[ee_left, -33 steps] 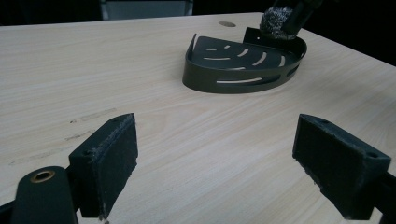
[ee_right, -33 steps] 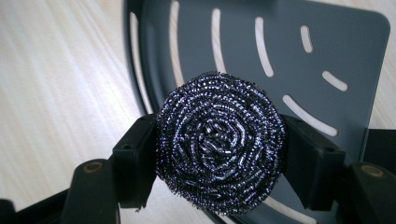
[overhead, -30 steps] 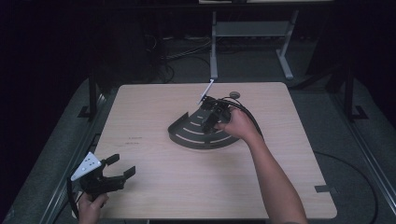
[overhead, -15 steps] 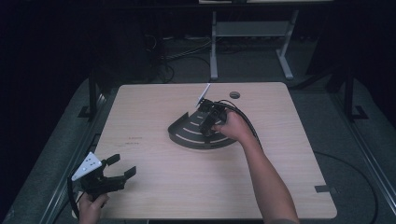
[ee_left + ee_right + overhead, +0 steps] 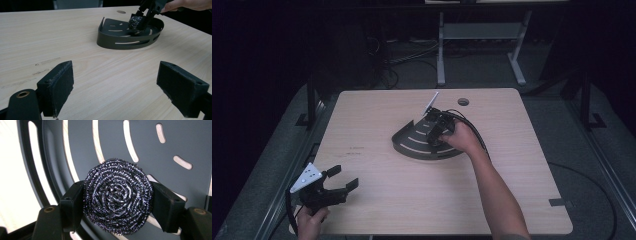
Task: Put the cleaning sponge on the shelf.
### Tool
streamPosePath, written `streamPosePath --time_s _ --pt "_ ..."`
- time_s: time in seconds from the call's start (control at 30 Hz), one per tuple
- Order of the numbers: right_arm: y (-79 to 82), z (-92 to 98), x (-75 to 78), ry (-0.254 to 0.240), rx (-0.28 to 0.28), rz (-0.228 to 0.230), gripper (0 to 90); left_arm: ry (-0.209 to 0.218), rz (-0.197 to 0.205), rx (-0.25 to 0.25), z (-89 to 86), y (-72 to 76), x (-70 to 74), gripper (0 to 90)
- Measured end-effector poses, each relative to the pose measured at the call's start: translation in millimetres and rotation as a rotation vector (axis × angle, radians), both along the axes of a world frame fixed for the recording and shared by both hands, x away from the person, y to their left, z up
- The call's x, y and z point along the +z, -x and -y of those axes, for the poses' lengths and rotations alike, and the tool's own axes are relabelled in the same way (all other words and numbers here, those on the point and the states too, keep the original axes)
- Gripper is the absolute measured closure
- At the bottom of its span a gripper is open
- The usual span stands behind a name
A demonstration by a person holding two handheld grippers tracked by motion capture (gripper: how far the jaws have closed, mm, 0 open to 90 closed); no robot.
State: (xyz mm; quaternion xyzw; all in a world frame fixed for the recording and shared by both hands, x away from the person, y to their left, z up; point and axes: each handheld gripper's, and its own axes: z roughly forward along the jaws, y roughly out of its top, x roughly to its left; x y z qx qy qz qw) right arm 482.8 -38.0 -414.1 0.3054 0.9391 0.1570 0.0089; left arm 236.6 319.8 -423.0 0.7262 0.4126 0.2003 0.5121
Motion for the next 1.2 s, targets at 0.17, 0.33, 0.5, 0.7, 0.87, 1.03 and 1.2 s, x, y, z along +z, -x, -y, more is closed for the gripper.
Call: streamPosePath --time_s 0.17,0.33,0.5,0.7,0.87,1.03,1.2 --pt "-1.6 -1.1 -3.4 0.002 -0.009 -0.006 32.3 0.002 0.0 0.004 -2.5 0.9 0.3 13.3" --pt "-3.8 -3.7 -7.0 -0.002 -0.011 -0.01 32.2 0.006 0.0 0.001 -3.9 0.6 0.7 13.3" --pt "-5.1 -5.7 -10.9 0.002 -0.018 -0.012 32.1 0.006 0.001 -0.001 -2.4 -0.2 0.0 13.3" --pt "-5.9 -7.6 -13.6 0.015 -0.016 -0.015 32.0 0.003 0.002 0.001 -2.0 -0.4 0.2 13.3" --pt "-5.8 -7.2 -13.3 0.008 -0.021 -0.018 31.8 0.002 0.002 0.002 -1.4 -0.8 0.5 13.3" --pt "-5.4 -7.4 -16.8 0.026 -0.012 -0.02 31.4 0.001 0.002 0.002 -1.3 -0.8 0.6 13.3" --pt "-4.3 -7.0 -19.2 0.024 -0.016 -0.017 30.4 0.004 0.002 0.004 -1.7 -0.9 0.6 13.3"
